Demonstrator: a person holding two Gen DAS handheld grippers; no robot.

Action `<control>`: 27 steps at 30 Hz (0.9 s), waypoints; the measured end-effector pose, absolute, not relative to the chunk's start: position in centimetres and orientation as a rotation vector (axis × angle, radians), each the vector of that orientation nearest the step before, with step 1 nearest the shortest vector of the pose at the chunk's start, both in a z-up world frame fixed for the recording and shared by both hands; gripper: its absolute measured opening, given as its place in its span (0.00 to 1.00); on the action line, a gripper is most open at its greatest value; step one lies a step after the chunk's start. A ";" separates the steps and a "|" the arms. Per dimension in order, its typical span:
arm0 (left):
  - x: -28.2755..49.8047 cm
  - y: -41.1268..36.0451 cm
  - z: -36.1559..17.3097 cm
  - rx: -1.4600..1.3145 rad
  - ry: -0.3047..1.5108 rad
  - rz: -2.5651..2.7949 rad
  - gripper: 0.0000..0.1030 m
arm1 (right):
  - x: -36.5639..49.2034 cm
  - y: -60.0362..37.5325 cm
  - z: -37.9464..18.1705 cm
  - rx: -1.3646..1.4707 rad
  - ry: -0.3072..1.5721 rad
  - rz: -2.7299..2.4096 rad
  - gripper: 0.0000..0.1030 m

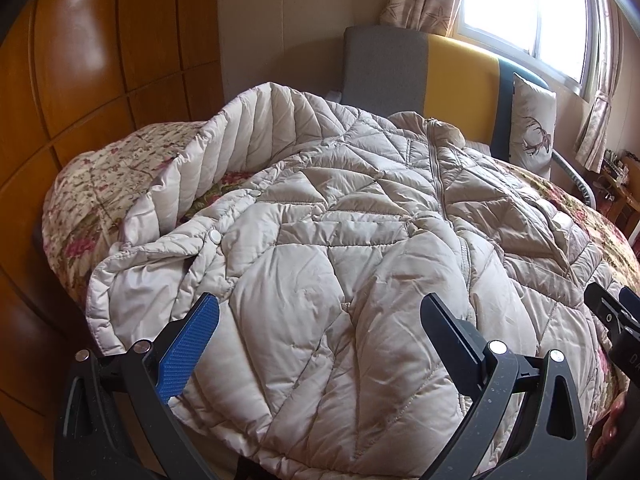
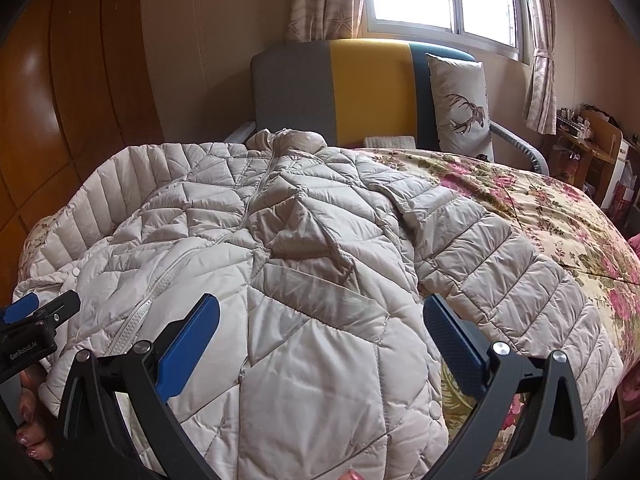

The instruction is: Fold large clothes

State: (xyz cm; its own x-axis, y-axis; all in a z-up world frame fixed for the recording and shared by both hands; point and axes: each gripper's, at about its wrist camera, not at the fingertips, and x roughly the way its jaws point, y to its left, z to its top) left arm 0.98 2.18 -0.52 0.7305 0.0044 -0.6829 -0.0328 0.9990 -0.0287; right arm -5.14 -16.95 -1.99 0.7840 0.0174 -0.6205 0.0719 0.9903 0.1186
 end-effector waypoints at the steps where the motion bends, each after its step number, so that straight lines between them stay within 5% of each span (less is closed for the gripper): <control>1: 1.2 2.4 -0.5 -0.048 0.759 0.007 0.97 | -5.1 -17.2 -2.0 0.141 0.669 -0.032 0.98; 18: 4.7 11.6 -2.2 -0.181 0.756 -0.006 0.97 | -4.8 -23.8 -6.3 0.265 0.842 -0.010 0.98; 27: 6.0 14.5 -5.7 -0.081 0.829 0.103 0.97 | -4.3 -26.2 -10.5 0.623 0.972 0.176 0.98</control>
State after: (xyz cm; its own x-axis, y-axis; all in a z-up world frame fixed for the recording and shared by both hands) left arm 6.01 14.45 -5.74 0.6714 0.0600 -0.7387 -0.1234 0.9919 -0.0316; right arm -4.31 -26.18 -10.45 0.5650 0.4089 -0.7167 0.1311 0.8131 0.5672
